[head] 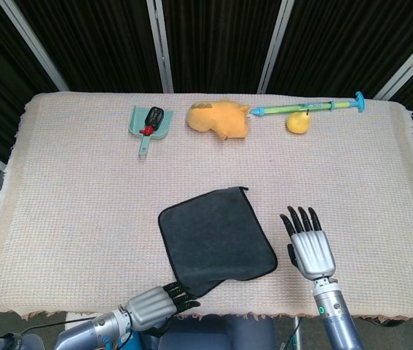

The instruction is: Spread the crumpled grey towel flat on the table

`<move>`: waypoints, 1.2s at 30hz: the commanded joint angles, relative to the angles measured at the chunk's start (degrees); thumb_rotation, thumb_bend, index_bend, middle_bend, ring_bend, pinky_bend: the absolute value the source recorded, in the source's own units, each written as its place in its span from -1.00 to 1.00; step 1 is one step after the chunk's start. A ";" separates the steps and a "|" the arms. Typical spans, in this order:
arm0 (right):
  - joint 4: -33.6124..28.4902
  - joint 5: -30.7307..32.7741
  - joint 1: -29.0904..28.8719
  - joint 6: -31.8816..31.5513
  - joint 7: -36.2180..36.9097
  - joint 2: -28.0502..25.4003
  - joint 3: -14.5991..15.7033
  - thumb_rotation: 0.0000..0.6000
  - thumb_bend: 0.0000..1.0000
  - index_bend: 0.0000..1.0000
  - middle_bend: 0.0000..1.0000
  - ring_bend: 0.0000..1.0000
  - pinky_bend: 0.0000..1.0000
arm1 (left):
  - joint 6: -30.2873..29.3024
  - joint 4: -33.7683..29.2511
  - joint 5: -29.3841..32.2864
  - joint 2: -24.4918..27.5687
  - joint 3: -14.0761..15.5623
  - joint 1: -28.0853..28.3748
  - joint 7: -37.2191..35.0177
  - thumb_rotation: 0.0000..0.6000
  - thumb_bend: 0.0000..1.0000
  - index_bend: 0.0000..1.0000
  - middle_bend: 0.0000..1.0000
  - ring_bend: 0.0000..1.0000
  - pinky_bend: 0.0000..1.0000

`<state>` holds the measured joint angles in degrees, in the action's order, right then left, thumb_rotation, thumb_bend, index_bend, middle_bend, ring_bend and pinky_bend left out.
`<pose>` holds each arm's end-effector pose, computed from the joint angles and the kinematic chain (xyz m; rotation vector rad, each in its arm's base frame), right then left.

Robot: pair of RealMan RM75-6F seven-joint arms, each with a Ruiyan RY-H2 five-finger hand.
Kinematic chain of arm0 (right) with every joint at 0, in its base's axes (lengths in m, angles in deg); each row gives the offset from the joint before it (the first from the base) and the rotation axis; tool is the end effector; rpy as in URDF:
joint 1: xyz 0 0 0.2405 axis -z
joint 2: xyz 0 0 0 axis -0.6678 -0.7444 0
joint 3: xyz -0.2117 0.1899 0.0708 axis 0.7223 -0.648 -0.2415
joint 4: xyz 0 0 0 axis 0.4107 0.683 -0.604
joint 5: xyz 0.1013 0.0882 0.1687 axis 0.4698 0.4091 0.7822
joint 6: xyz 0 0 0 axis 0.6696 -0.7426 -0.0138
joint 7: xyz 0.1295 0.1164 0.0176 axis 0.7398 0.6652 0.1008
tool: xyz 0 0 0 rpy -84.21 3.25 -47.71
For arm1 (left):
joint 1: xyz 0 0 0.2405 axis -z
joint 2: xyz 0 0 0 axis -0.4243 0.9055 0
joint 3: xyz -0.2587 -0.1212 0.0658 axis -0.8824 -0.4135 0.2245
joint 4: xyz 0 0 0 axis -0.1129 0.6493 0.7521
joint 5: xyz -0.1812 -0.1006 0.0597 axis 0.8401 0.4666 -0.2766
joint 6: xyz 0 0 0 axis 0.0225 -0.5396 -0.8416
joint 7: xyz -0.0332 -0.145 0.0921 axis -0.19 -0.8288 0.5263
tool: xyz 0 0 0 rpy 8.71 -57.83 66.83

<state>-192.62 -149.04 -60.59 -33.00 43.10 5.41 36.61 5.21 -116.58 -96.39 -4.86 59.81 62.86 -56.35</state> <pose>-0.2245 -0.2570 0.0342 1.6582 -0.8291 0.7418 -0.1345 0.1808 -0.0718 -2.6629 -1.0369 -0.8098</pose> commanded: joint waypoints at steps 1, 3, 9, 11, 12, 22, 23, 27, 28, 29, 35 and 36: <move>0.06 -0.12 0.06 0.04 0.10 -0.02 0.06 1.00 0.09 -0.72 -0.85 -1.00 -0.93 | 0.36 0.09 0.78 -0.75 0.07 0.19 0.85 1.00 0.55 -0.87 -0.89 -1.00 -0.87; 0.13 -0.27 0.11 0.01 0.14 0.00 0.08 1.00 0.09 -0.72 -0.85 -1.00 -0.93 | 0.48 0.11 1.15 -1.05 0.20 0.25 1.36 1.00 0.55 -0.87 -0.89 -1.00 -0.87; 0.07 -0.59 0.22 0.11 0.30 -0.12 0.16 1.00 0.09 -0.72 -0.85 -1.00 -0.93 | 0.25 1.21 2.57 -2.62 0.48 0.10 2.56 1.00 0.55 -0.87 -0.89 -1.00 -0.87; 0.11 -0.59 0.24 0.21 0.24 -0.11 0.21 1.00 0.09 -0.72 -0.85 -1.00 -0.93 | -0.02 1.67 2.75 -3.28 0.42 0.01 2.60 1.00 0.55 -0.87 -0.89 -1.00 -0.87; 0.13 -0.57 0.26 0.28 0.27 -0.05 0.23 1.00 0.09 -0.72 -0.85 -1.00 -0.93 | -0.12 1.98 2.81 -3.71 0.39 0.01 2.69 1.00 0.55 -0.87 -0.89 -1.00 -0.87; 0.08 -0.56 0.31 0.44 -0.01 0.18 0.15 1.00 0.09 -0.72 -0.85 -1.00 -0.93 | -0.09 3.82 3.28 -6.93 0.59 0.14 3.05 1.00 0.55 -0.85 -0.89 -1.00 -0.87; -0.01 -0.60 0.31 0.43 -0.02 0.14 0.13 1.00 0.09 -0.72 -0.85 -1.00 -0.93 | 0.23 3.98 3.41 -7.27 0.81 0.23 3.21 1.00 0.55 -0.85 -0.89 -1.00 -0.87; -0.31 -0.69 0.32 0.43 -0.01 -0.05 0.03 1.00 0.09 -0.72 -0.85 -1.00 -0.93 | 0.74 4.33 4.12 -8.02 1.41 0.37 4.05 1.00 0.55 -0.85 -0.89 -1.00 -0.87; -0.35 -0.66 0.33 0.45 0.01 -0.08 0.01 1.00 0.09 -0.72 -0.85 -1.00 -0.93 | 0.77 4.33 4.22 -8.08 1.53 0.36 4.15 1.00 0.55 -0.85 -0.89 -1.00 -0.87; -0.39 -0.64 0.34 0.44 0.03 -0.14 -0.03 1.00 0.09 -0.72 -0.85 -1.00 -0.93 | 0.80 4.33 4.32 -8.12 1.74 0.35 4.29 1.00 0.55 -0.85 -0.89 -1.00 -0.87; -0.43 -0.62 0.41 0.50 0.15 -0.23 -0.05 1.00 0.09 -0.72 -0.85 -1.00 -0.93 | 0.25 3.84 3.82 -7.97 2.89 0.07 4.61 1.00 0.55 -0.85 -0.89 -1.00 -0.87; -0.42 -0.61 0.41 0.51 0.16 -0.21 -0.05 1.00 0.09 -0.72 -0.85 -1.00 -0.93 | 0.14 3.70 3.65 -7.92 3.05 0.01 4.56 1.00 0.55 -0.85 -0.89 -1.00 -0.87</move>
<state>-193.04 -149.65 -60.17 -32.49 43.27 5.20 36.56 5.43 -112.79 -92.66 -12.83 62.77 62.92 -51.76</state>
